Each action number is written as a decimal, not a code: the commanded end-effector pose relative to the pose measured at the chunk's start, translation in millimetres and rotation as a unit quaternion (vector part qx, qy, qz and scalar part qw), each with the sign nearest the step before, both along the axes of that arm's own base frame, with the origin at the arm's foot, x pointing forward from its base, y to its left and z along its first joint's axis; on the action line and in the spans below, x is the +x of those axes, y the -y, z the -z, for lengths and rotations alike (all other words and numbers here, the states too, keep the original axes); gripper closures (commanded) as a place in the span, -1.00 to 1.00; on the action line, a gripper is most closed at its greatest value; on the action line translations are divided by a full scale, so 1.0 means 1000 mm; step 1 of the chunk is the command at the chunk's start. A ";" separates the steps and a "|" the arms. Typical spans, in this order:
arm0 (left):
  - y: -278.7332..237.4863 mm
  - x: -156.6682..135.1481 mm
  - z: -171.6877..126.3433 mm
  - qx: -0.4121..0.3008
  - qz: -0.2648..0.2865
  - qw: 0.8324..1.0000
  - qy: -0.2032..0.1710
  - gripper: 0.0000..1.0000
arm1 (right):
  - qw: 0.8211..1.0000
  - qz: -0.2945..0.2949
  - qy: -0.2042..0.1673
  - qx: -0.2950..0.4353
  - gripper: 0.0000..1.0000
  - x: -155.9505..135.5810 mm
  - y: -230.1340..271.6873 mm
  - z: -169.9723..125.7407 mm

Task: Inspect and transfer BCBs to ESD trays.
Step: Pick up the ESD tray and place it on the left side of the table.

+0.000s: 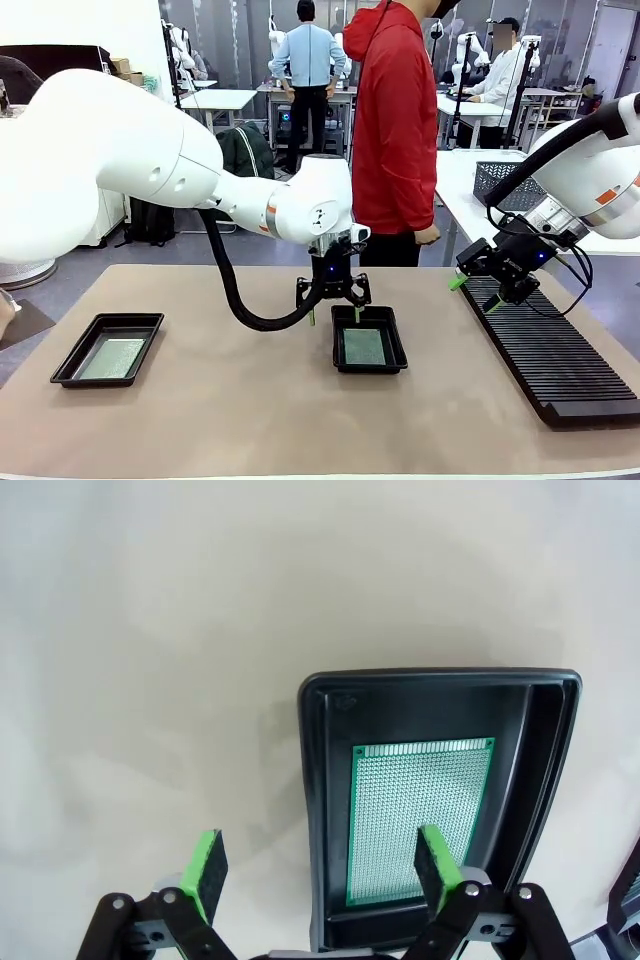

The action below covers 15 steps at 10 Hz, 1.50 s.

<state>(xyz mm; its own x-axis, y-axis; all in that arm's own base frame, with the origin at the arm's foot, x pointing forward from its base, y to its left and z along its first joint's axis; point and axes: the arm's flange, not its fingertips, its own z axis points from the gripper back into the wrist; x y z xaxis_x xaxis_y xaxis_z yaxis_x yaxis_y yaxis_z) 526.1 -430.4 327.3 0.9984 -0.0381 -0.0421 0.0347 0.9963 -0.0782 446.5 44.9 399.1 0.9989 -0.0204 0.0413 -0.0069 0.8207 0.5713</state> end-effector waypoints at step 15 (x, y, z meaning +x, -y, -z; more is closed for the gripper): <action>-0.002 0.002 0.020 -0.003 -0.011 1.000 0.013 -0.47 | 1.000 0.008 -0.004 -0.010 -1.00 -0.001 -0.001 -0.002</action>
